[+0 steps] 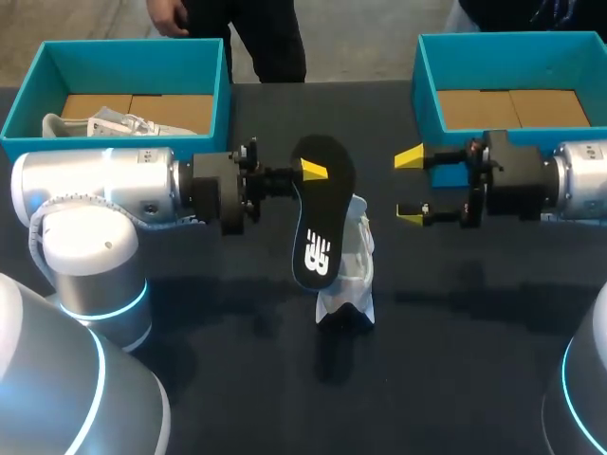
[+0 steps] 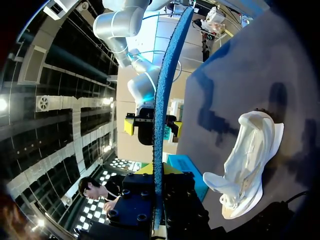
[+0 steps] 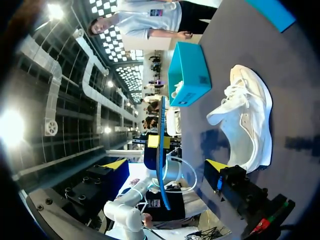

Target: Take the shoe out of the shoebox, open the shoe tongue, remove and reinsert the insole, then place the shoe into the shoebox

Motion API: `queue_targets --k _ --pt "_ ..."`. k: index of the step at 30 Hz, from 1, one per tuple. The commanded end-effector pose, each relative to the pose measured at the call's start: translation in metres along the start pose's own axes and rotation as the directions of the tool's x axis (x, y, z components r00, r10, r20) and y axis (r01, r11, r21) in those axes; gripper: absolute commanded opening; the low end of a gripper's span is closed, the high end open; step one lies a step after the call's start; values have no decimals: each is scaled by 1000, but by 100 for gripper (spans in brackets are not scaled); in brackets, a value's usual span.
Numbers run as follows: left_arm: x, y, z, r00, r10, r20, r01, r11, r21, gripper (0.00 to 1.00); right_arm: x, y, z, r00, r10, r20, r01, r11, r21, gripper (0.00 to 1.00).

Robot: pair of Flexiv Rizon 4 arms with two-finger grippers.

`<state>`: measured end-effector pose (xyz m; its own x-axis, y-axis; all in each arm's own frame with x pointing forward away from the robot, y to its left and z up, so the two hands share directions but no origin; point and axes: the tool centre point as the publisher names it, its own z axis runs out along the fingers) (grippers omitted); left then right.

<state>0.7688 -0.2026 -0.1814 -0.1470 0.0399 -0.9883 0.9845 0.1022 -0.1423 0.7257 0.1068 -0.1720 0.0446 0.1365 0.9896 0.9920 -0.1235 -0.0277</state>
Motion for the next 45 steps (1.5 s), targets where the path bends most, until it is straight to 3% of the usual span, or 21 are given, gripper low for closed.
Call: queue_targets --k 1,20,25,35,45 --pt "1 -1 0 1000 1 2 -1 1000 -2 0 1 0 0 1000 1 4 -1 1000 1 100" --pt "1 -1 0 1000 1 2 -1 1000 -2 0 1 0 0 1000 1 4 -1 1000 1 100" --pt "-1 -2 1 1000 -13 -8 13 1000 7 0 5 4 0 992 -101 73 98 994 45 100" --pt "-6 -5 2 970 -243 -22 243 969 43 0 15 15 0 914 -380 143 349 915 205 100" --pt "1 -20 -5 889 -451 -78 457 882 118 0 14 3 0 806 -568 164 502 804 317 100"
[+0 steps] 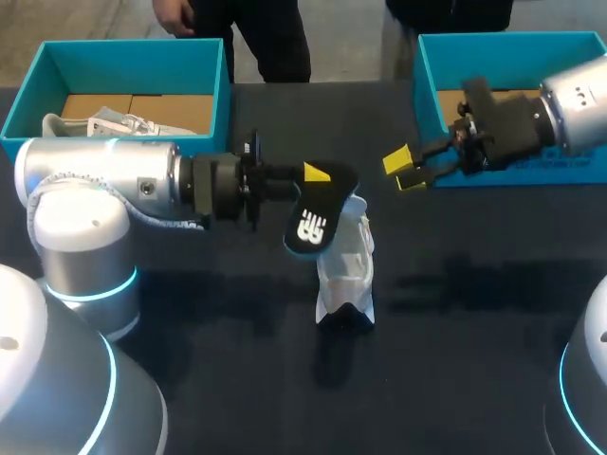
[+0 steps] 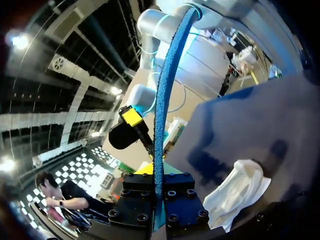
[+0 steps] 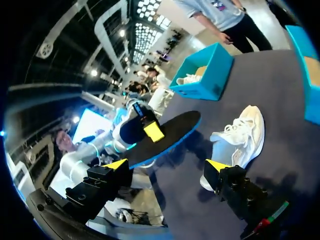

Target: Take the shoe out of the shoebox, open the shoe tongue, remove and reinsert the insole, then place the shoe into the shoebox

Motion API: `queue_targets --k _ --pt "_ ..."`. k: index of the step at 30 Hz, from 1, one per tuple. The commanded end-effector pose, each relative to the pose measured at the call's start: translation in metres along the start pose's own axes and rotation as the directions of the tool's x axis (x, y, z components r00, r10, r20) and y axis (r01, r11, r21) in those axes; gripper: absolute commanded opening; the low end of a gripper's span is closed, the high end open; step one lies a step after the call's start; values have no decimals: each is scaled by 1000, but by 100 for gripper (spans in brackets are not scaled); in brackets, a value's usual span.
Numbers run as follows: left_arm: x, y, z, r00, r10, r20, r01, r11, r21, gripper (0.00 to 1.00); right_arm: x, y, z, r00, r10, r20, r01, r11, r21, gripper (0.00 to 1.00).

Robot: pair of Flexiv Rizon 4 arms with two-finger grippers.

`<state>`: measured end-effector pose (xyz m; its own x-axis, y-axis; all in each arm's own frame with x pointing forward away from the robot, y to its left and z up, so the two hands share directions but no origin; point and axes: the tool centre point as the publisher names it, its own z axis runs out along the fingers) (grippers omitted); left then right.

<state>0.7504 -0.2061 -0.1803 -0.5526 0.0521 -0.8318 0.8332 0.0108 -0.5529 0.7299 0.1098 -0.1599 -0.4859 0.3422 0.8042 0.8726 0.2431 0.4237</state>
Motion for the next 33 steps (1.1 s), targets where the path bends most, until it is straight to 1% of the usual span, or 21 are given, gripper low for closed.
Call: queue_targets --k 1,3,7,26,27,28,29,31,32,33 --pt "2 -3 -7 999 -45 -14 46 999 23 0 2 -2 -2 999 -40 7 40 998 38 100" --pt "5 -6 -8 998 -67 -15 67 997 31 0 3 -4 -2 998 -53 17 52 997 51 100" --pt "7 -10 -11 993 -115 -2 115 993 40 0 2 -7 -3 999 -29 29 27 999 45 100" --pt "7 -10 -11 993 -115 -2 115 993 40 0 2 -7 -3 999 -29 29 27 999 45 100" --pt "7 -10 -11 993 -115 -2 115 993 40 0 0 -8 -4 998 -44 44 43 998 40 100" --pt "7 -10 -11 993 -115 -2 115 993 40 0 -2 -9 -4 994 -92 65 90 995 39 100" --pt "7 -10 -11 993 -115 -2 115 993 40 0 -3 -12 -4 992 -105 69 104 994 16 100" --pt "10 -11 -10 989 -145 13 144 987 71 0 -7 -15 -5 983 -163 80 163 987 7 100" --pt "12 -11 -9 985 -169 19 166 982 86 0 -9 -18 -6 982 -162 97 163 987 0 100" --pt "15 -10 -9 982 -189 24 186 978 100 0 -12 -20 -6 977 -193 96 194 981 -1 100"
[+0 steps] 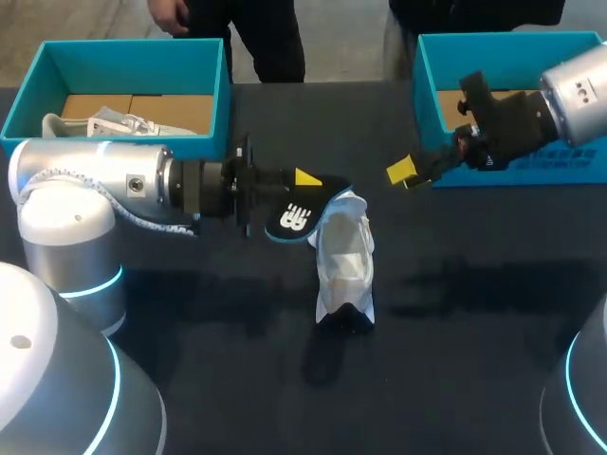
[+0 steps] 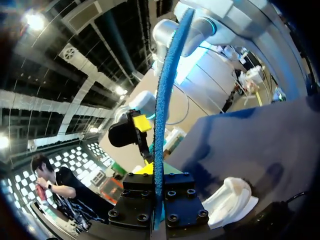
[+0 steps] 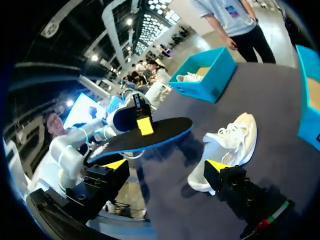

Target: Take the shoe out of the shoebox, open the shoe tongue, remove and reinsert the insole, then place the shoe into the shoebox

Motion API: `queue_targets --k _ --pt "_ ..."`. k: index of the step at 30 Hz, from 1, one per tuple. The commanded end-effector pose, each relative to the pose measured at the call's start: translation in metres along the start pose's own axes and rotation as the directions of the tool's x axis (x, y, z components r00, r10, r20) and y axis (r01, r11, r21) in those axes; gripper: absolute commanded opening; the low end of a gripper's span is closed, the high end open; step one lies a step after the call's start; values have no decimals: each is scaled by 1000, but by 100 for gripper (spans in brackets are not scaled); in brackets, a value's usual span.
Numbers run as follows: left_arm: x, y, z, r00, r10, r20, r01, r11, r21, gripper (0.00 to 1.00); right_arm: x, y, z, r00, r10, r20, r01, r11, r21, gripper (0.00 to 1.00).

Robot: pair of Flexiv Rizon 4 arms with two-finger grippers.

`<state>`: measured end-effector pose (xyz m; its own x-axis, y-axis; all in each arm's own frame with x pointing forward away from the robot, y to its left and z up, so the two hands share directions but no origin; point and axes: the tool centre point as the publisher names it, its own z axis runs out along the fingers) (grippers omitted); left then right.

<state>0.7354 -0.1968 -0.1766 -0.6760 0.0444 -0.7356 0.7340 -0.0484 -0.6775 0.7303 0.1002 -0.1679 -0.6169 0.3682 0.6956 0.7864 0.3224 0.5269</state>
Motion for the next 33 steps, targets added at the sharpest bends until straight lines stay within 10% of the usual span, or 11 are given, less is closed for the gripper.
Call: queue_targets --k 1,33 --pt "10 7 0 999 -34 20 33 999 31 0 -2 -17 -1 999 -39 38 41 998 -47 100" --pt "29 -7 -2 973 -223 53 216 970 114 0 -13 -42 9 966 -240 97 238 971 37 100"
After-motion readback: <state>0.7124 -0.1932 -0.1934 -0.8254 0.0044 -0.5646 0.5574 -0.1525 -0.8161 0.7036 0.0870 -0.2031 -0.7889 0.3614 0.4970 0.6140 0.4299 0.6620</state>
